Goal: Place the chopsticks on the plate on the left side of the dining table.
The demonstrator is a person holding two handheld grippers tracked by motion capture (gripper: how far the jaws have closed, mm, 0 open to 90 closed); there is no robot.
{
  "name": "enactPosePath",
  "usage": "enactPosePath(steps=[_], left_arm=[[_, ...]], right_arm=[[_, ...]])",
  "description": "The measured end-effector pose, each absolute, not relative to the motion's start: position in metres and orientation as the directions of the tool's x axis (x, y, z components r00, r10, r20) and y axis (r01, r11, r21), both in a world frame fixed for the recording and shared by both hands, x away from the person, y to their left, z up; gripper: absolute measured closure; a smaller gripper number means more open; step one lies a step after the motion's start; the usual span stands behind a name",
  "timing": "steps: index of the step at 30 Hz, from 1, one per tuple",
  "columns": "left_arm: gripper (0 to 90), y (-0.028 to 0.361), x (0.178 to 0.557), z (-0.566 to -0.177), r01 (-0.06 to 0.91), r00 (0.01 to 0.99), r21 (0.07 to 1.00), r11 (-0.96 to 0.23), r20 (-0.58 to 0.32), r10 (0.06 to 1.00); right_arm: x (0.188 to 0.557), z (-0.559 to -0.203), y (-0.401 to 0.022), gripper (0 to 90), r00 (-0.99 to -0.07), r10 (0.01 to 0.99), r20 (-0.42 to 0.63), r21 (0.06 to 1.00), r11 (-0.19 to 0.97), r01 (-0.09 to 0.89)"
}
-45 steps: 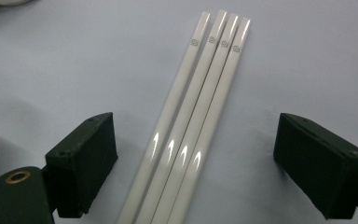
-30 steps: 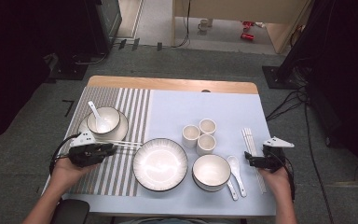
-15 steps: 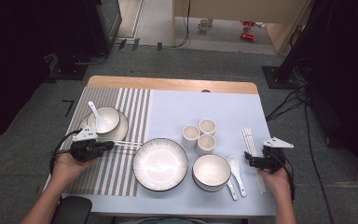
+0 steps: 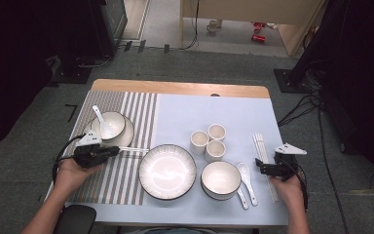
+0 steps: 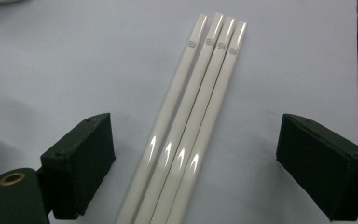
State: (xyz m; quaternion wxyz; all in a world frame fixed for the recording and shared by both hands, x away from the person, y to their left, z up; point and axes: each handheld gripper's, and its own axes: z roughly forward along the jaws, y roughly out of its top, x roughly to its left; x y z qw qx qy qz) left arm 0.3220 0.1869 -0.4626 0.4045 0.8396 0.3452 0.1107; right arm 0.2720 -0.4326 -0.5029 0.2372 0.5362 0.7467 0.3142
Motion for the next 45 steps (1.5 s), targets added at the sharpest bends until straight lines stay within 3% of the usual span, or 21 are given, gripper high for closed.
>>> enactPosePath(steps=[30, 39, 45], left_arm=[[84.1, 0.1889, 0.3268, -0.4664, 0.515, 0.711, 0.746, -0.422, -0.097, 0.697], [79.4, 0.1901, 0.3258, -0.4643, 0.519, 0.710, 0.750, -0.409, -0.112, 0.695], [71.6, 0.1865, 0.3215, -0.4618, 0.514, 0.727, 0.741, -0.432, -0.109, 0.678]], right_arm=[[0.2718, -0.5029, -0.4324, 11.3, -0.312, 0.950, -0.019, 0.724, 0.228, 0.651], [0.2720, -0.5029, -0.4326, 11.3, -0.312, 0.950, -0.017, 0.723, 0.227, 0.652], [0.2716, -0.5028, -0.4322, 11.4, -0.311, 0.950, -0.020, 0.724, 0.229, 0.651]])
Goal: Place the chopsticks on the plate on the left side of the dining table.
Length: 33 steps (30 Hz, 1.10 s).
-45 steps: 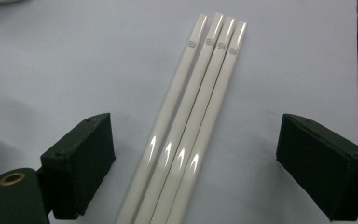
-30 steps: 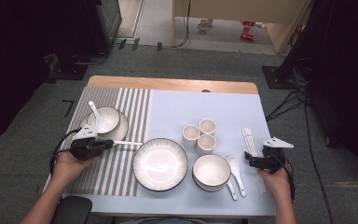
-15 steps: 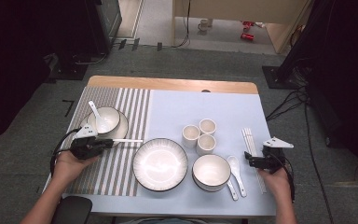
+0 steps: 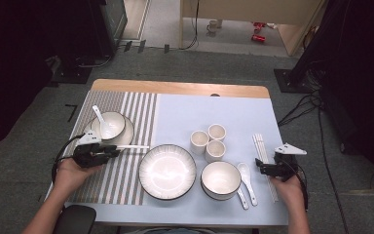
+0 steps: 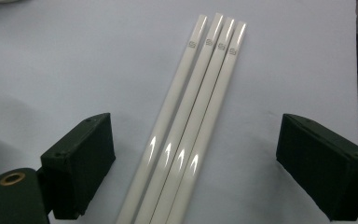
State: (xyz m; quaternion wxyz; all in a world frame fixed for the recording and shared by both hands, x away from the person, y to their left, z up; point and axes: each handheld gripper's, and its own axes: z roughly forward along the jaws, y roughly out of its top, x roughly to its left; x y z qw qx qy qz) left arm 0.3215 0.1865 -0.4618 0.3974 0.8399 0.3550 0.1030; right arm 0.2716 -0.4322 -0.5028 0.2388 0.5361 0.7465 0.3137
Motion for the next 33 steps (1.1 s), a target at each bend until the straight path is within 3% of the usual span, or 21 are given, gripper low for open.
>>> enactPosePath(steps=[4, 9, 10, 18, 33], left_arm=[[67.7, 0.184, 0.319, -0.459, 0.501, 0.736, 0.750, -0.431, -0.108, 0.668], [57.7, 0.183, 0.315, -0.454, 0.496, 0.747, 0.761, -0.418, -0.129, 0.652], [52.2, 0.181, 0.315, -0.452, 0.493, 0.751, 0.765, -0.414, -0.134, 0.646], [38.2, 0.170, 0.315, -0.443, 0.510, 0.760, 0.750, -0.421, -0.164, 0.628], [34.8, 0.142, 0.319, -0.431, 0.498, 0.788, 0.747, -0.439, -0.179, 0.590]], right_arm=[[0.272, -0.503, -0.433, 11.3, -0.312, 0.950, -0.017, 0.723, 0.227, 0.652], [0.273, -0.503, -0.434, 11.4, -0.308, 0.951, 0.003, 0.718, 0.212, 0.663], [0.274, -0.503, -0.435, 11.3, -0.306, 0.952, 0.020, 0.714, 0.201, 0.671], [0.274, -0.503, -0.435, 11.3, -0.305, 0.952, 0.021, 0.713, 0.200, 0.672], [0.274, -0.503, -0.435, 11.4, -0.306, 0.952, 0.024, 0.713, 0.198, 0.673]])
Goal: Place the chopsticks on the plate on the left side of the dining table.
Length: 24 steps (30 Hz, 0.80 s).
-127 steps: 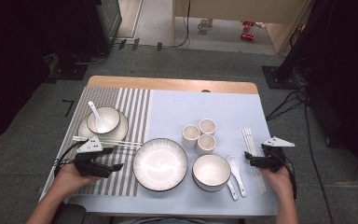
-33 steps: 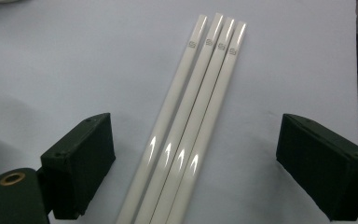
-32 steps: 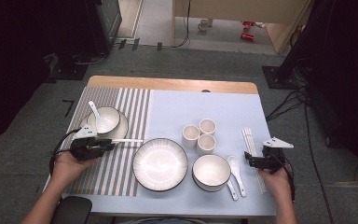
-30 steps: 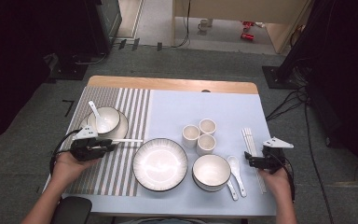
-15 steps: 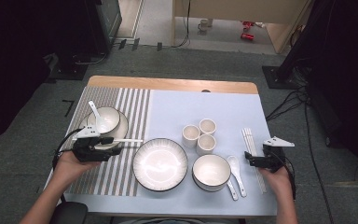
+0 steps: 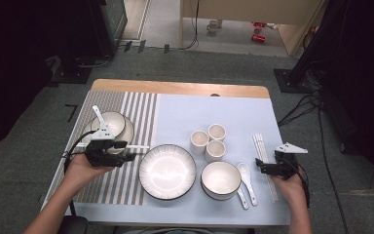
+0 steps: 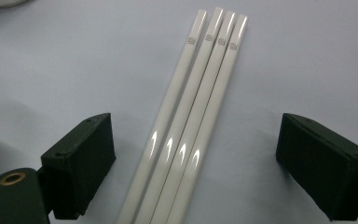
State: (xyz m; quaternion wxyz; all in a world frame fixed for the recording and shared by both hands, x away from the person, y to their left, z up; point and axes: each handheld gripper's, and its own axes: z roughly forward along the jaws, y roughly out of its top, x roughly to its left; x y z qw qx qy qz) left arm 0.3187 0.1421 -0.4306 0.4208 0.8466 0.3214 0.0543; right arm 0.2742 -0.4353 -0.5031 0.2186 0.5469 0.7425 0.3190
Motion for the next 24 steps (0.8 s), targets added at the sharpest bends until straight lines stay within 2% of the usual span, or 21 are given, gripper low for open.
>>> enactPosePath(steps=[11, 18, 21, 24], left_arm=[[34.2, 0.121, 0.323, -0.423, 0.485, 0.812, 0.747, -0.454, -0.193, 0.550], [33.5, 0.114, 0.328, -0.420, 0.477, 0.818, 0.749, -0.461, -0.185, 0.545], [33.0, 0.108, 0.330, -0.417, 0.464, 0.826, 0.730, -0.501, -0.152, 0.543], [33.0, 0.105, 0.332, -0.416, 0.461, 0.833, 0.734, -0.499, -0.164, 0.529]], right_arm=[[0.275, -0.503, -0.436, 11.3, -0.306, 0.952, 0.027, 0.712, 0.197, 0.674], [0.275, -0.503, -0.436, 11.3, -0.306, 0.951, 0.028, 0.711, 0.197, 0.675], [0.275, -0.503, -0.436, 11.3, -0.306, 0.952, 0.027, 0.711, 0.197, 0.675], [0.275, -0.503, -0.436, 11.3, -0.306, 0.952, 0.026, 0.712, 0.197, 0.674]])
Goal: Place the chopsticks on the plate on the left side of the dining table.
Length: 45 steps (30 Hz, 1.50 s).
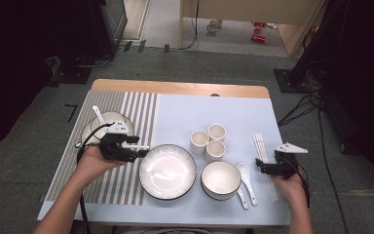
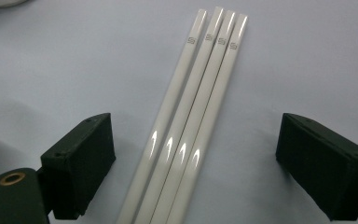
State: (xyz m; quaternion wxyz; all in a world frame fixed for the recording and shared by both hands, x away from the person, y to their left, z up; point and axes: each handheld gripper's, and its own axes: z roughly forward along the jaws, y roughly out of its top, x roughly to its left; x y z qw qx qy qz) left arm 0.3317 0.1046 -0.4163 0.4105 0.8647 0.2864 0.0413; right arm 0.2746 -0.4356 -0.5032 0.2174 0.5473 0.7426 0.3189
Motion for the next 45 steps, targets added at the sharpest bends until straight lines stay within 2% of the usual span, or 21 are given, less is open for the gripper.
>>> enactPosePath(steps=[9, 45], left_arm=[[33.1, 0.088, 0.341, -0.411, 0.458, 0.849, 0.735, -0.500, -0.195, 0.491], [29.0, 0.044, 0.360, -0.413, 0.397, 0.895, 0.760, -0.514, -0.198, 0.399]], right_arm=[[0.275, -0.503, -0.436, 11.3, -0.306, 0.952, 0.026, 0.711, 0.197, 0.674], [0.274, -0.503, -0.436, 11.3, -0.307, 0.951, 0.027, 0.712, 0.197, 0.674]])
